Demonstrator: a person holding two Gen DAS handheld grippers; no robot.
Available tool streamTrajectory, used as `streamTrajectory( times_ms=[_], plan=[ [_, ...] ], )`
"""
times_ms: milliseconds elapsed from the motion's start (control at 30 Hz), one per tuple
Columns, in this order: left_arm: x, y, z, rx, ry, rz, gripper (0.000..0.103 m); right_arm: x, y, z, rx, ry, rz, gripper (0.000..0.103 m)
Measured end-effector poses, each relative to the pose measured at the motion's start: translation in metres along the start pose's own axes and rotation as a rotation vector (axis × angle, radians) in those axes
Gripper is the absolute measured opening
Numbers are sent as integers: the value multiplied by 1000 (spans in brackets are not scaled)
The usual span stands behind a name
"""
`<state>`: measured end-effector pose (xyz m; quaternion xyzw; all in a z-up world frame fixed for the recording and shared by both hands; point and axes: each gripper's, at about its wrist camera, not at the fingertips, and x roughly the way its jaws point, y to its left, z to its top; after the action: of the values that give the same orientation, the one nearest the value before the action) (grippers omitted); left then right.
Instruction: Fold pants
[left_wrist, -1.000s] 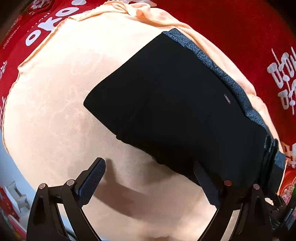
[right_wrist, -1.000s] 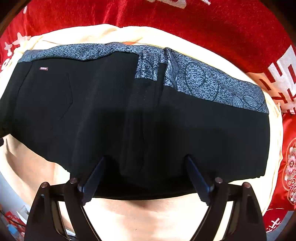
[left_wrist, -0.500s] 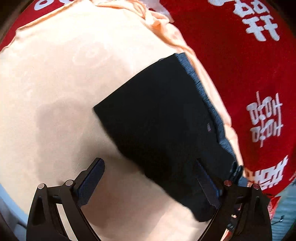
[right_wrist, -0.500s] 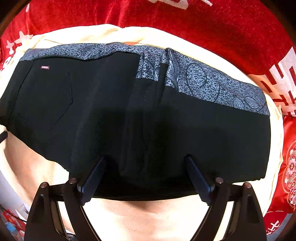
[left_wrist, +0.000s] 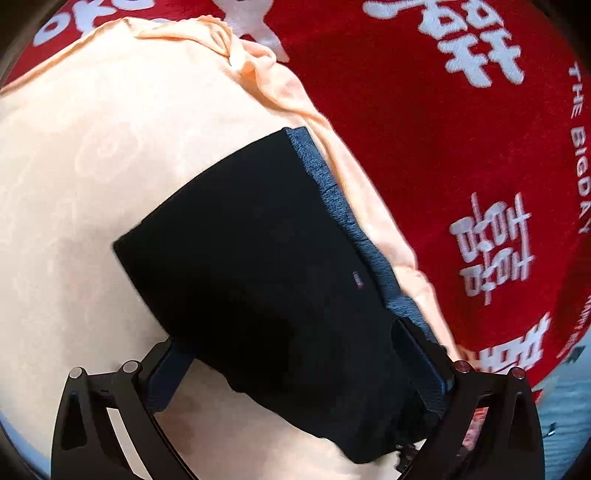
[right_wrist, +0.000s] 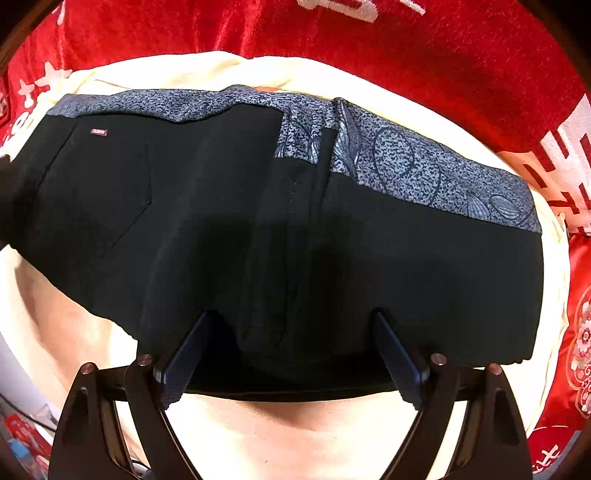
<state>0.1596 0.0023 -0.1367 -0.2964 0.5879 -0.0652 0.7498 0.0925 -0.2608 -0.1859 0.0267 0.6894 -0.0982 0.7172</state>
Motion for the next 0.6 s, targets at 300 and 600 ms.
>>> streamTrajectory(
  times_ms=[300, 600],
  plan=[
    [22, -13, -1, 40, -12, 294, 53, -45, -6, 10, 0, -51, 52, 91],
    [29, -105, -75, 763, -202, 621, 36, -110, 21, 102, -53, -55, 449, 91]
  ],
)
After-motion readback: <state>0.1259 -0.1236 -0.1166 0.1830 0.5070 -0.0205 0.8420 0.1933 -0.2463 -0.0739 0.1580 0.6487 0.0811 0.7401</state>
